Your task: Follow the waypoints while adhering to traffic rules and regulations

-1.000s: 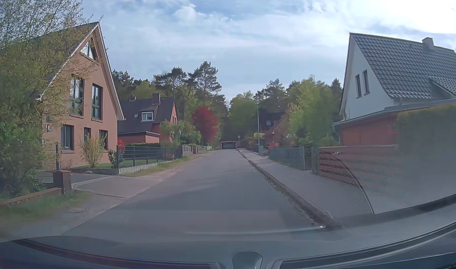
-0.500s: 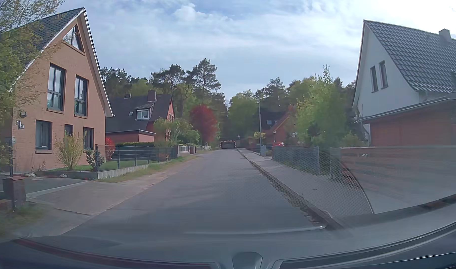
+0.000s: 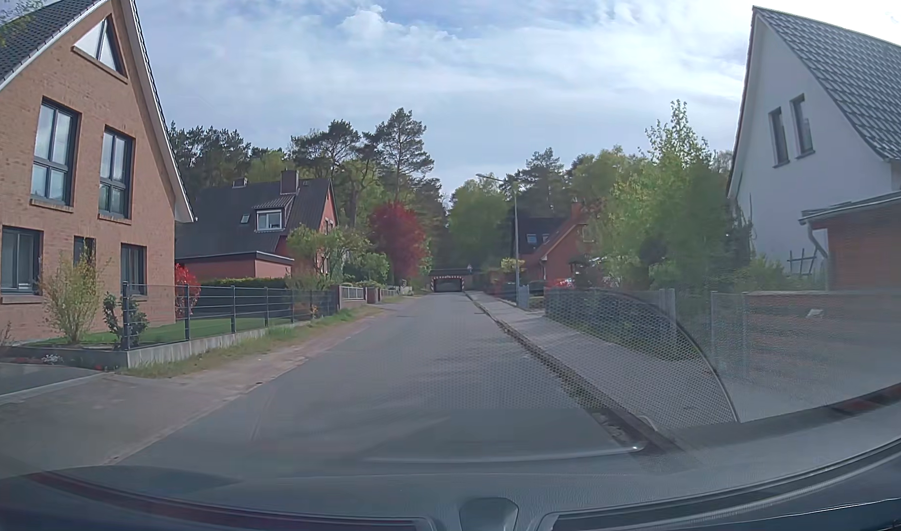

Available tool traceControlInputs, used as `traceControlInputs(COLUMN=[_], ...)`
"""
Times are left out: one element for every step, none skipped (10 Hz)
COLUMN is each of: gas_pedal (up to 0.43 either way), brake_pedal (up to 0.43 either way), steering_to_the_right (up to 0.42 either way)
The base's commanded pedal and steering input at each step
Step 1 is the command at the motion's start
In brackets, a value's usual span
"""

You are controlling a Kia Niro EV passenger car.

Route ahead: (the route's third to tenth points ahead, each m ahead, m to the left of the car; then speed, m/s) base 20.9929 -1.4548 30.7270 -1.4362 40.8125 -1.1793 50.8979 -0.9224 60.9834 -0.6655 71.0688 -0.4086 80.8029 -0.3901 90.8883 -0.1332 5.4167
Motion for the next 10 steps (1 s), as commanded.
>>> traceControlInputs(gas_pedal=[0.110, 0.087, 0.028, 0.020, 0.020, 0.020, 0.020, 0.020, 0.020, 0.020], brake_pedal=[0.000, 0.000, 0.000, 0.000, 0.000, 0.000, 0.000, 0.000, 0.000, 0.000], steering_to_the_right=[0.008, 0.006, 0.004, 0.004, 0.004, 0.004, 0.004, 0.004, 0.004, 0.005])
